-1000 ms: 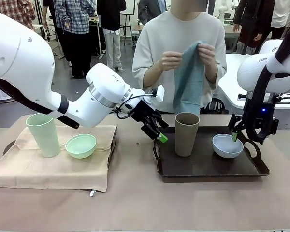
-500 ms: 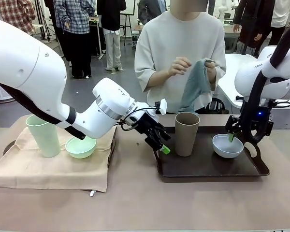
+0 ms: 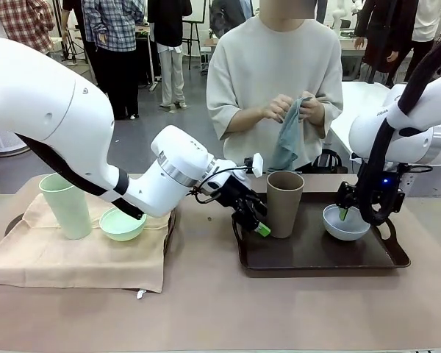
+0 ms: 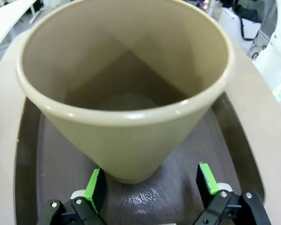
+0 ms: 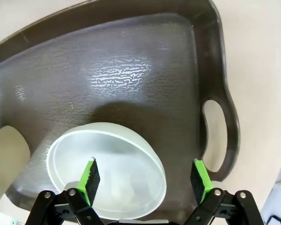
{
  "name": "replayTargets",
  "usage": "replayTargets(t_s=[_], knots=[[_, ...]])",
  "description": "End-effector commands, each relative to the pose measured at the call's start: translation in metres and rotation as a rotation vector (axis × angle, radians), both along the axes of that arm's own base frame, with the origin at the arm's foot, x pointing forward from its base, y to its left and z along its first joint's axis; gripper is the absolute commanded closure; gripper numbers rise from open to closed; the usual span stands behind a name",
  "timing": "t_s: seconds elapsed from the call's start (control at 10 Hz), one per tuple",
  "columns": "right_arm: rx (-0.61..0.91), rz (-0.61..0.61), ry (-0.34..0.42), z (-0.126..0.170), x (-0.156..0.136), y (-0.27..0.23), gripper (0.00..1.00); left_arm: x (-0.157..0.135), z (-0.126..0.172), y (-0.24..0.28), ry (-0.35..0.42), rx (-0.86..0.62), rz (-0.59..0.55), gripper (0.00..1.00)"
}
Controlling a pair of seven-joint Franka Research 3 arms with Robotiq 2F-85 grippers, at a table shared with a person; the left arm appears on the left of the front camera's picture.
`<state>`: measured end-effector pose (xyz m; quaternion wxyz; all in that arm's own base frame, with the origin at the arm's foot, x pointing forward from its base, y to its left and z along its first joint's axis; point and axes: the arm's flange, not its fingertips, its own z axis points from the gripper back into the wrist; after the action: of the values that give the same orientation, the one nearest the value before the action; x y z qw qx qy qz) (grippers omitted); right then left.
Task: Set up a tray with a mat and arrange the tableware.
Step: Pick up the Picnic Bowl and Reusable plastic cup from the Handle tray in front of the human's position and hold them in the air.
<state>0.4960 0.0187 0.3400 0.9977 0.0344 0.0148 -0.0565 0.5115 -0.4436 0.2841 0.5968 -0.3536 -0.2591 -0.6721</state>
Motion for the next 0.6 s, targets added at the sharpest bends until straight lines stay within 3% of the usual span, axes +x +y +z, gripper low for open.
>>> replayTargets(t_s=[0.0,0.5], knots=[[0.033,0.012,-0.026,-0.008,-0.002,0.000,0.00,0.003,-0.006,-0.008,-0.028,-0.044,0.002,0.00],[0.049,0.027,-0.041,-0.009,-0.005,0.001,0.00,0.010,-0.021,-0.030,-0.056,-0.085,-0.026,0.00]])
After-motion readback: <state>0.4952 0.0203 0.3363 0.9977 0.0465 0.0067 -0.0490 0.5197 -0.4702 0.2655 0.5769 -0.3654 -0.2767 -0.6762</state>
